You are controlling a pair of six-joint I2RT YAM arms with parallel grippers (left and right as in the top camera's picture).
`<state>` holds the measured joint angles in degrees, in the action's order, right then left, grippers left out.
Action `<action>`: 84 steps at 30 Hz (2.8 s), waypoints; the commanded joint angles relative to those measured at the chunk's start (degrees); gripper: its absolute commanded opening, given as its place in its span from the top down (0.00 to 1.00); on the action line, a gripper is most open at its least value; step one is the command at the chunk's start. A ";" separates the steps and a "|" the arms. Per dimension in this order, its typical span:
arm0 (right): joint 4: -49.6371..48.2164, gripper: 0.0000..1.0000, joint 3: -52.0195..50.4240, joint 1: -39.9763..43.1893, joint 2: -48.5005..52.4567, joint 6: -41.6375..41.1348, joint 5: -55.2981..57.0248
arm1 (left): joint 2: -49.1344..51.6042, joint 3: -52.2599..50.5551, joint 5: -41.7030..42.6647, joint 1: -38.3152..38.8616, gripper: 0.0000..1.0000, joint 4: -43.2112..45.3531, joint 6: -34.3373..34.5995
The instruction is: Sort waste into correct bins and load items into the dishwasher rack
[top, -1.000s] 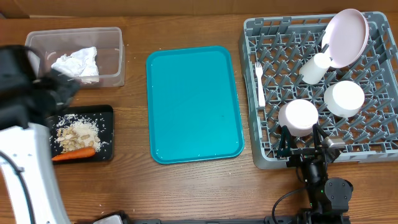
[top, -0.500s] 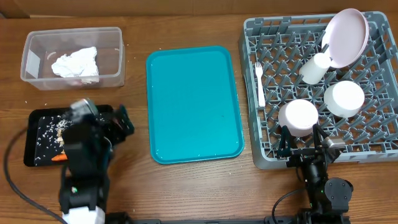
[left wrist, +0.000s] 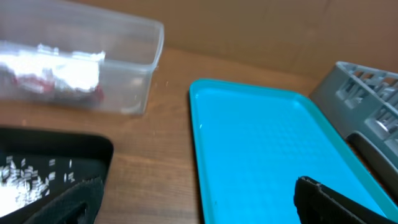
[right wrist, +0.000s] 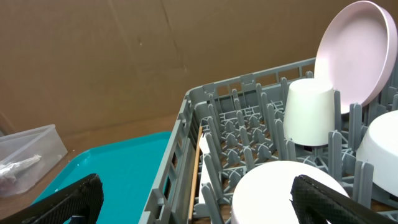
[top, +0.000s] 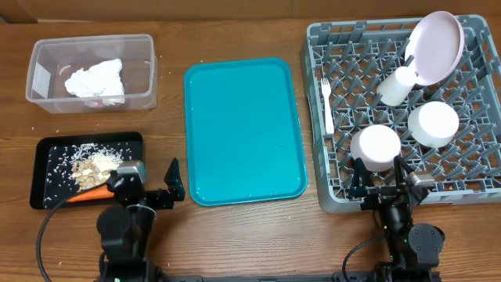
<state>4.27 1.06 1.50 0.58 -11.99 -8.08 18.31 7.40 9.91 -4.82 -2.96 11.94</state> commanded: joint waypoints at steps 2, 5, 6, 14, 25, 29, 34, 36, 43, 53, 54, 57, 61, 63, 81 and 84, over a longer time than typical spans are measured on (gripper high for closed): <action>-0.24 0.00 -0.61 0.24 -0.42 0.07 0.55 | -8.46 -4.02 0.74 1.27 0.00 0.15 -2.78; -0.24 0.00 -0.61 0.24 -0.42 0.07 0.55 | -10.27 -5.46 0.66 1.44 0.00 0.35 -2.78; -0.24 0.00 -0.61 0.24 -0.42 0.07 0.55 | -10.99 -6.12 0.66 1.88 0.00 0.76 -2.78; -0.24 0.00 -0.61 0.24 -0.42 0.07 0.55 | -18.12 -7.13 0.22 3.76 0.00 -0.66 -6.12; -0.24 0.00 -0.61 0.24 -0.42 0.07 0.55 | -18.08 -7.13 -1.46 3.72 0.00 -0.68 -10.69; -0.24 0.00 -0.61 0.24 -0.42 0.04 0.55 | -18.05 -7.13 -1.46 3.72 0.00 -0.68 -10.69; -0.24 0.00 -0.61 0.24 -0.42 0.07 0.55 | -18.05 -7.13 -1.46 3.72 0.00 -0.68 -10.69; -0.24 0.00 -0.61 0.24 -0.42 0.04 0.55 | -18.05 -7.13 -1.46 3.72 0.00 -0.68 -10.69; -0.24 0.00 -0.61 0.24 -0.42 0.07 0.55 | -18.05 -7.13 -1.46 3.72 0.00 -0.68 -10.69; -0.24 0.00 -0.61 0.24 -0.42 0.07 0.55 | -18.05 -7.13 -1.46 3.72 0.00 -0.68 -10.69; -0.24 0.00 -0.61 0.24 -0.42 0.07 0.55 | -18.05 -7.13 -1.46 3.72 0.00 -0.68 -10.69; -0.22 0.00 -0.61 0.24 -0.42 0.07 0.55 | -18.05 -7.13 -1.46 3.72 0.00 -0.68 -10.69; -0.24 0.00 -0.61 0.24 -0.42 0.07 0.55 | -18.05 -7.13 -1.46 3.72 0.00 -0.68 -10.69; -0.24 0.00 -0.61 0.24 -0.42 0.07 0.55 | -18.05 -7.13 -1.46 3.72 0.00 -0.68 -10.69; -0.24 0.00 -0.61 0.24 -0.42 0.07 0.55 | -18.05 -7.13 -1.46 3.72 0.00 -0.68 -10.69; -0.24 0.00 -0.61 0.24 -0.42 0.07 0.55 | -18.05 -7.13 -1.46 3.72 0.00 -0.68 -10.69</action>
<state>4.29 1.06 1.52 0.58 -12.01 -8.08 0.91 0.67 9.19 -1.48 -3.64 2.70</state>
